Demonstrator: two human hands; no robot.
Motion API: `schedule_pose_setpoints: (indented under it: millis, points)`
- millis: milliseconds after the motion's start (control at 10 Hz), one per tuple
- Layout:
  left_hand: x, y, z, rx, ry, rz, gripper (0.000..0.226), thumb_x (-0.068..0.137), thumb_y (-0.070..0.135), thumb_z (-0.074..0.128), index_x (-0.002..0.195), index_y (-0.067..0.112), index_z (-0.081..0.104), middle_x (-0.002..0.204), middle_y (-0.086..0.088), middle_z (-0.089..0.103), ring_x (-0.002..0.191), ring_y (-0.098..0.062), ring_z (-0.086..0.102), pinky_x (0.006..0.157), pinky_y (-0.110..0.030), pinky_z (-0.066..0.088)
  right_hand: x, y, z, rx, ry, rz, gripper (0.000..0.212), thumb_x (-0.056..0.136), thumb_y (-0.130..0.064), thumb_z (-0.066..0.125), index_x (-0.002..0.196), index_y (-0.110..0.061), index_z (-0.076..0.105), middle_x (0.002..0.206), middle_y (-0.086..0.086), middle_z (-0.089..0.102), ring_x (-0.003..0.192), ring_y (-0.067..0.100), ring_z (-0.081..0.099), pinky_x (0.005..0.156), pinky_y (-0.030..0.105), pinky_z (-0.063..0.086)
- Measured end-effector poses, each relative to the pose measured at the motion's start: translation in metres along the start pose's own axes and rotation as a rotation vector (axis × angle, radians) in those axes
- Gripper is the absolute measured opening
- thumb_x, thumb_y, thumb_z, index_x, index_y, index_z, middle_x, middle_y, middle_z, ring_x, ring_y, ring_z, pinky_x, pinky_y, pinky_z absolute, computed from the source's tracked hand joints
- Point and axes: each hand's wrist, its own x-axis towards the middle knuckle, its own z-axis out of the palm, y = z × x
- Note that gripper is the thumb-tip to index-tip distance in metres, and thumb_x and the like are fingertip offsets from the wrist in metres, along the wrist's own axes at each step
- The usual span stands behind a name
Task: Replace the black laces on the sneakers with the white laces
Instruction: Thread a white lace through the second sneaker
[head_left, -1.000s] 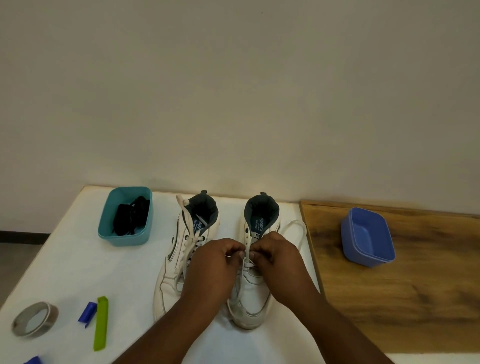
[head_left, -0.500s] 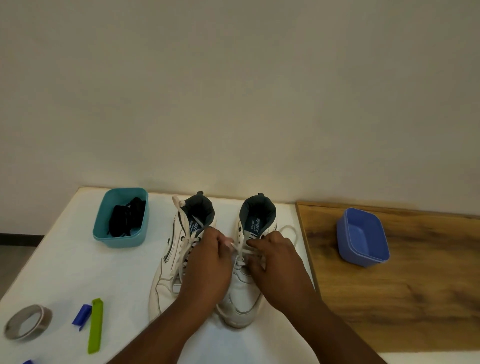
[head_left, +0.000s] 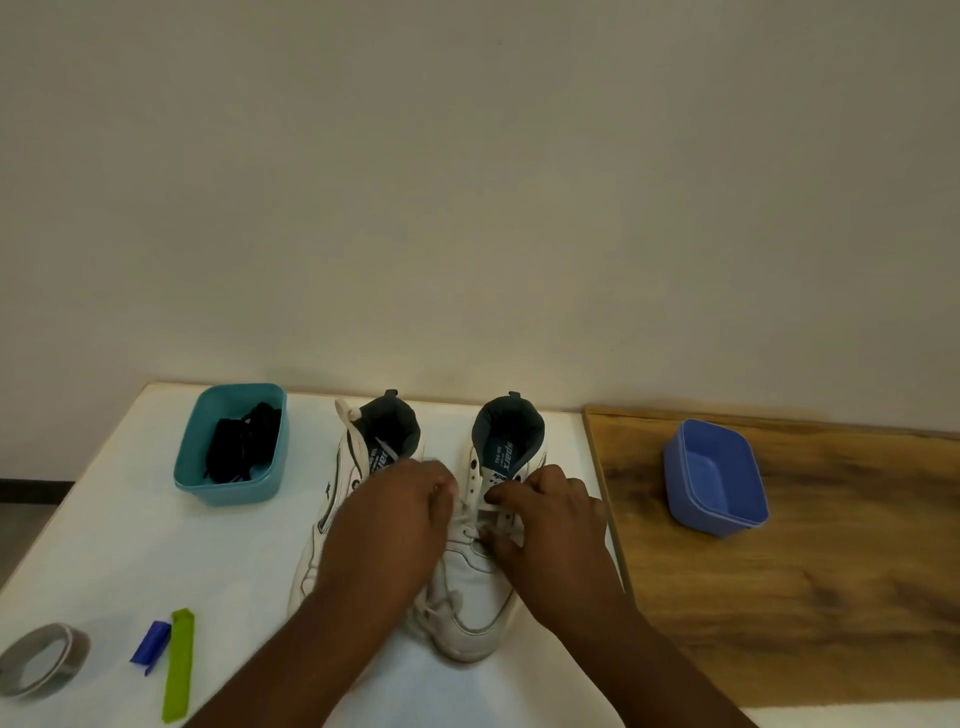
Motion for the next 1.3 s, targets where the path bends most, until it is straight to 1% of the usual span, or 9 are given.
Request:
schedule_pose_setpoints:
  millis: [200,300,400,500,600,800,1000,1100,1300]
  points:
    - [0.014,0.021,-0.051,-1.215,0.612,-0.343,0.026,0.102,0.006,0.036,0.086,0.009,0.057,0.080,-0.002,0.058,0.076,-0.011,0.059,0.069,-0.025,0.051,0.000,0.001,-0.002,0.053,-0.012,0.010,0.039,0.094,-0.060,0.055,0.130,-0.046,0.054,0.120,-0.013,0.045,0.116,0.011,0.041,0.096,0.033,0.026]
    - [0.010,0.034,-0.055,-1.960,0.465,-0.407,0.034,0.106,0.032,0.040,0.078,0.017,0.055,0.070,0.001,0.055,0.075,-0.017,0.065,0.073,-0.027,0.057,-0.001,0.002,0.000,0.077,-0.032,0.011,0.039,0.095,-0.059,0.056,0.131,-0.045,0.055,0.120,-0.013,0.043,0.116,0.010,0.041,0.099,0.033,0.028]
    - [0.010,0.036,-0.040,-1.637,0.023,-0.598,0.038,0.099,0.053,0.046,0.075,0.024,0.053,0.064,0.008,0.044,0.049,-0.005,0.045,0.048,-0.018,0.038,-0.001,0.004,-0.001,0.093,-0.025,0.016,0.038,0.094,-0.058,0.057,0.130,-0.045,0.058,0.119,-0.014,0.044,0.116,0.009,0.042,0.098,0.033,0.028]
    - [0.001,0.010,-0.005,-0.242,-0.183,-0.174,0.030,0.091,0.064,0.056,0.109,0.040,0.054,0.097,0.019,0.055,0.081,-0.002,0.057,0.067,-0.024,0.047,0.000,0.004,0.001,0.084,-0.035,0.026,0.038,0.093,-0.060,0.058,0.129,-0.046,0.059,0.118,-0.015,0.046,0.116,0.009,0.041,0.099,0.033,0.027]
    - [-0.004,-0.002,0.008,0.054,-0.281,-0.109,0.033,0.093,0.056,0.056,0.120,0.037,0.062,0.111,0.013,0.065,0.096,-0.009,0.062,0.086,-0.028,0.050,0.001,0.004,0.002,0.078,-0.038,0.030,0.041,0.092,-0.061,0.058,0.131,-0.048,0.057,0.123,-0.015,0.045,0.119,0.008,0.041,0.102,0.033,0.025]
    - [-0.001,0.016,-0.015,-0.251,0.050,-0.155,0.018,0.102,0.036,0.047,0.094,0.030,0.062,0.082,0.010,0.062,0.076,-0.004,0.058,0.066,-0.025,0.043,-0.001,0.005,-0.002,0.096,-0.016,0.010,0.043,0.092,-0.060,0.060,0.133,-0.049,0.055,0.118,-0.017,0.045,0.118,0.008,0.044,0.107,0.038,0.024]
    - [0.003,0.020,-0.033,-0.809,0.405,-0.369,0.034,0.101,0.018,0.043,0.072,0.030,0.056,0.059,0.014,0.050,0.058,-0.012,0.043,0.057,-0.033,0.036,-0.004,0.004,-0.010,0.074,-0.051,0.030,0.043,0.093,-0.060,0.059,0.134,-0.050,0.053,0.123,-0.018,0.045,0.121,0.006,0.045,0.115,0.040,0.019]
    - [0.000,0.026,-0.034,-0.885,0.465,-0.398,0.038,0.102,0.017,0.044,0.068,0.030,0.055,0.056,0.017,0.051,0.056,-0.006,0.044,0.057,-0.030,0.037,-0.006,0.003,-0.012,0.080,-0.055,0.022,0.042,0.093,-0.059,0.060,0.134,-0.050,0.054,0.123,-0.017,0.045,0.121,0.007,0.045,0.116,0.041,0.017]
    - [0.004,0.013,-0.022,-0.591,0.242,-0.307,0.018,0.103,0.030,0.049,0.090,0.029,0.062,0.076,0.007,0.062,0.071,-0.009,0.058,0.065,-0.031,0.045,-0.008,0.000,-0.016,0.165,0.023,-0.083,0.037,0.091,-0.049,0.067,0.126,-0.042,0.056,0.121,-0.014,0.043,0.112,0.007,0.045,0.103,0.025,0.036]
